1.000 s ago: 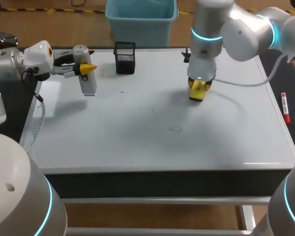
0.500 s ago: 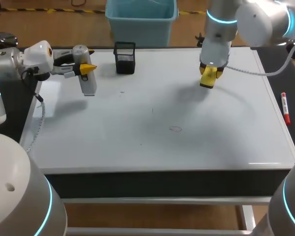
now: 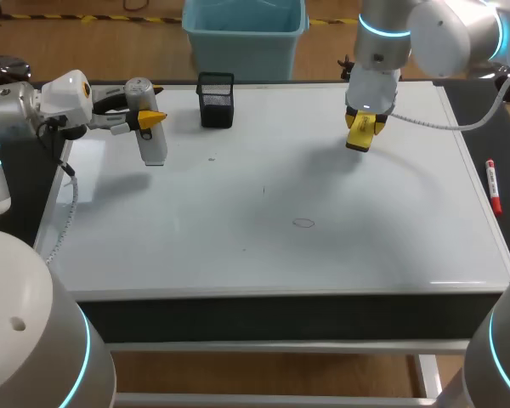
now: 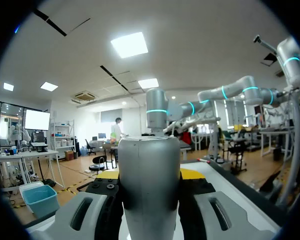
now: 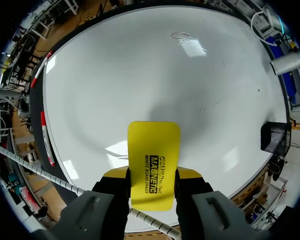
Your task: Pick up the inspection probe, press it on each red-marked spot on the whiteboard one by one, put down the probe, pick up the eraser, and wipe off all the red marks.
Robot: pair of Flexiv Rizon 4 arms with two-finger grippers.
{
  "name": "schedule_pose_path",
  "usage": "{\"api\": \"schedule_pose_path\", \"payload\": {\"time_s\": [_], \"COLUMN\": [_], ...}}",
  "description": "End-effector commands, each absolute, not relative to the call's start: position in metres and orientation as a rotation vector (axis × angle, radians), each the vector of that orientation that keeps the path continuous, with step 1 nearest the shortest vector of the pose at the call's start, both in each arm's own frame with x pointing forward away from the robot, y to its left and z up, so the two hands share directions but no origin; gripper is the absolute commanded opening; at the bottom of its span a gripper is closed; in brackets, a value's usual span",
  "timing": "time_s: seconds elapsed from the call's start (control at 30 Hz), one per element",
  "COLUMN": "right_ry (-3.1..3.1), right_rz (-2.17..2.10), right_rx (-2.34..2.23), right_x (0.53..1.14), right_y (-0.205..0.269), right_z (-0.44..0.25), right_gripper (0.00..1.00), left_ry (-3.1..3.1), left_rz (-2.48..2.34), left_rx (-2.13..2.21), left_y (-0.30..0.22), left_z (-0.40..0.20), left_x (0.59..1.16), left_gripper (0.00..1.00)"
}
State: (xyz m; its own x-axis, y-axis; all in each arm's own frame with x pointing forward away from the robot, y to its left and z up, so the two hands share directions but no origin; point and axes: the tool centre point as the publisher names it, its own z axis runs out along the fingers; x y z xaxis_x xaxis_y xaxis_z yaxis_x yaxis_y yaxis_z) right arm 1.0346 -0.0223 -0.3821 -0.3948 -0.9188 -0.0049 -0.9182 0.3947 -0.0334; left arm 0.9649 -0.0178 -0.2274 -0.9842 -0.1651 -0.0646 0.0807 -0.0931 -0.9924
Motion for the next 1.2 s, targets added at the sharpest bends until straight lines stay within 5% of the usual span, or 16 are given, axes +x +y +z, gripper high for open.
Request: {"api": "schedule_pose_path", "payload": {"time_s": [0.03,0.67,1.2], "right_ry": [2.622,2.674,2.674], "right_rz": [-0.024,-0.025,-0.025], "right_rx": [-1.686,-1.571,-1.571], "right_x": [1.043,1.036,1.036], "right_y": [-0.044,-0.133,-0.133], "right_z": [-0.385,-0.380,-0.380], "right_gripper": [0.00,0.00,0.00], "left_ry": [1.993,1.993,1.993], "left_rz": [-2.206,-2.206,-2.206], "left_rx": [-0.091,-0.091,-0.091], "left_y": [-0.018,-0.018,-0.018], "left_z": [-0.227,-0.227,-0.227], "left_x": [0.965,0.965,0.965], "left_gripper": [0.00,0.00,0.00]}}
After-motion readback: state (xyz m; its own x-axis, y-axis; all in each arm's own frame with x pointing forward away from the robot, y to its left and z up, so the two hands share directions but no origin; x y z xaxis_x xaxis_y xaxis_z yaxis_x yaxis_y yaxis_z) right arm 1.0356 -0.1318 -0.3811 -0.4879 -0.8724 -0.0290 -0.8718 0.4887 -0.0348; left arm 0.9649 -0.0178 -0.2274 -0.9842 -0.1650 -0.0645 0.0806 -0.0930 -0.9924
